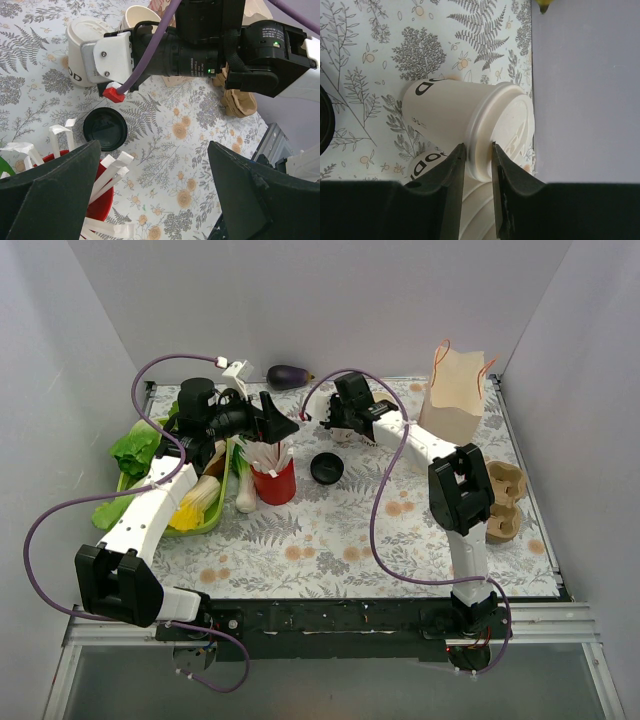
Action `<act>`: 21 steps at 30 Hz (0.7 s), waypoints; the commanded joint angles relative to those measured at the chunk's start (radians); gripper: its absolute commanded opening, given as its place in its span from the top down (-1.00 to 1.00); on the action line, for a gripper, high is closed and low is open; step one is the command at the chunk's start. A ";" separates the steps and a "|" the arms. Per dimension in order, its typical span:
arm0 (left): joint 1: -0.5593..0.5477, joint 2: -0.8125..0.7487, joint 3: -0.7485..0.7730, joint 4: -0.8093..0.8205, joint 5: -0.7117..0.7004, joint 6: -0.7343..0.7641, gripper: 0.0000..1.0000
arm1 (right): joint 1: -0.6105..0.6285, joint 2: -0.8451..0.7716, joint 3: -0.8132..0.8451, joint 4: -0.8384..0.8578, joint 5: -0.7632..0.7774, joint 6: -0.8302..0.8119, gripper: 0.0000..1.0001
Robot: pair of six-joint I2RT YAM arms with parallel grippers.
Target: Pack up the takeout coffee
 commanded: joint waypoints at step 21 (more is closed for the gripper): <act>0.009 -0.033 -0.013 0.052 0.036 -0.016 -0.79 | 0.044 -0.109 0.003 -0.048 -0.013 0.060 -0.39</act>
